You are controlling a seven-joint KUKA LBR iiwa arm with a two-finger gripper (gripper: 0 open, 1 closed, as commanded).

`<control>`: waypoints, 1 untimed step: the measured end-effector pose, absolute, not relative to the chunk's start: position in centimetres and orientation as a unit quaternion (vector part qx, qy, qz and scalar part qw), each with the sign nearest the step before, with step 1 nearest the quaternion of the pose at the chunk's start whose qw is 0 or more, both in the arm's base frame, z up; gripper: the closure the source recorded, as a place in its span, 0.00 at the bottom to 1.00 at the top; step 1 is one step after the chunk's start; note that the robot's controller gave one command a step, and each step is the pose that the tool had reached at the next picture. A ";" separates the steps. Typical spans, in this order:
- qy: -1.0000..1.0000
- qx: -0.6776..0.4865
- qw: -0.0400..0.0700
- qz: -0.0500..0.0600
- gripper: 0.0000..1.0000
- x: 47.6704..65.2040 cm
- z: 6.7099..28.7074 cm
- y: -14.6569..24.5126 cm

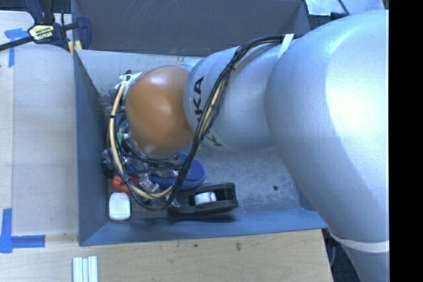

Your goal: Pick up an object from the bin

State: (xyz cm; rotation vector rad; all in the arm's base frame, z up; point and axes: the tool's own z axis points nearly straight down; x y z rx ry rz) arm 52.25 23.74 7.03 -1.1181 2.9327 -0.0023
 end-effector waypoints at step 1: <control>0.935 -0.355 0.002 -0.001 0.00 52.3 7.1 23.7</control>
Offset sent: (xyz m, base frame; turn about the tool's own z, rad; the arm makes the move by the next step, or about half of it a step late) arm 0.0000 0.0000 0.0000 0.0000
